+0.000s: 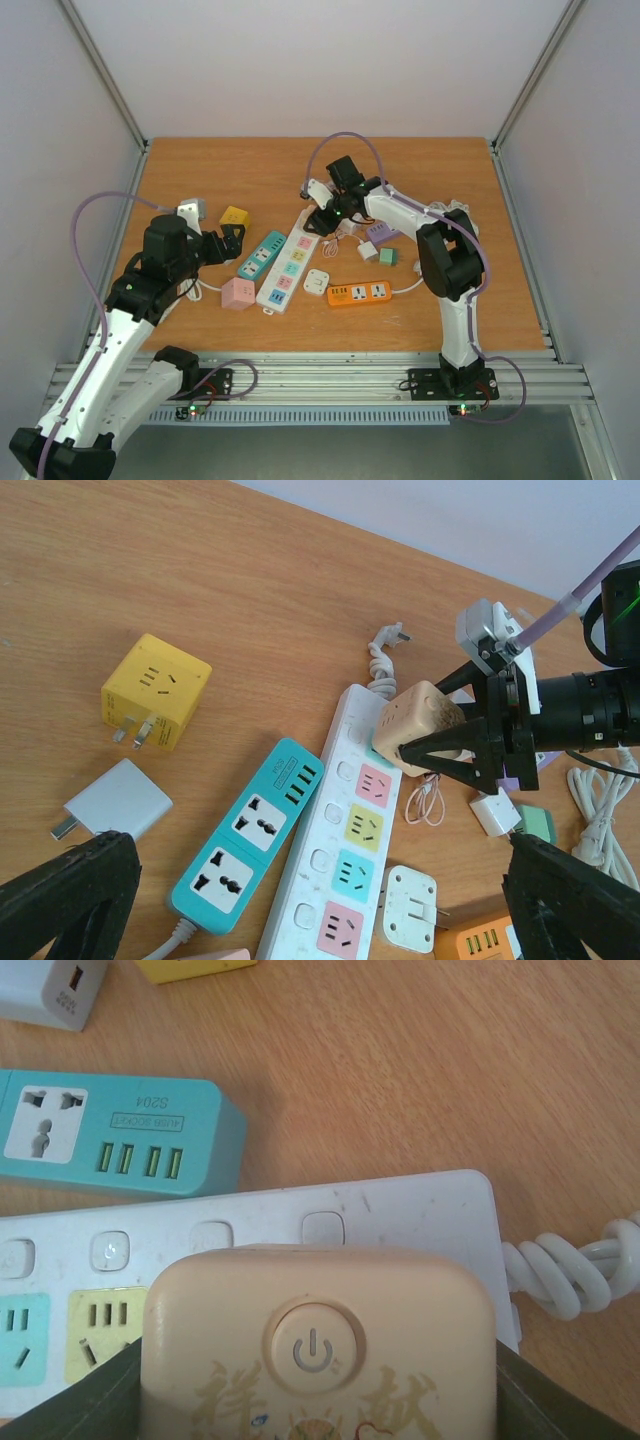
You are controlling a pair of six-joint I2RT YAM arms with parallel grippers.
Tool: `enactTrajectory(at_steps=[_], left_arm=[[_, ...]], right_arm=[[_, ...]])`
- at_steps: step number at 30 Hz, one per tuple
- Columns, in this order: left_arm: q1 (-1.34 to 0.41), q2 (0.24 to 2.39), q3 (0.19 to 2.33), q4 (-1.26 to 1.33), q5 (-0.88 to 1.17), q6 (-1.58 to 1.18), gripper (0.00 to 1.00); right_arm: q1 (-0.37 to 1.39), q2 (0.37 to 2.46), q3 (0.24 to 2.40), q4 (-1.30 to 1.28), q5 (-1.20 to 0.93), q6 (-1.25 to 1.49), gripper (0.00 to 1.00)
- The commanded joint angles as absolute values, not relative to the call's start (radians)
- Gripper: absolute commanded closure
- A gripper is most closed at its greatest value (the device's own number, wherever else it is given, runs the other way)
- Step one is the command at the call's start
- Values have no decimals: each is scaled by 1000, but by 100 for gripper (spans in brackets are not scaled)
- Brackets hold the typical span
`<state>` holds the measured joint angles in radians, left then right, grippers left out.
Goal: Insert the plug
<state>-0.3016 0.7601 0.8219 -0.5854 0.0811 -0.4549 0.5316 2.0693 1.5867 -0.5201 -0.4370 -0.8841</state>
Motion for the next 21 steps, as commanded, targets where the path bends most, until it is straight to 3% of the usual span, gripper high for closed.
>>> enactTrajectory(at_steps=[1, 14, 21], left_arm=[[-298, 763, 815, -543, 73, -437, 1], [-299, 770, 817, -541, 74, -439, 1], [-298, 768, 815, -543, 67, -437, 1]], right_arm=[[542, 2108, 1588, -548, -368, -893, 66], [554, 2165, 1613, -598, -254, -788, 58], [554, 2176, 1631, -646, -210, -801, 59]])
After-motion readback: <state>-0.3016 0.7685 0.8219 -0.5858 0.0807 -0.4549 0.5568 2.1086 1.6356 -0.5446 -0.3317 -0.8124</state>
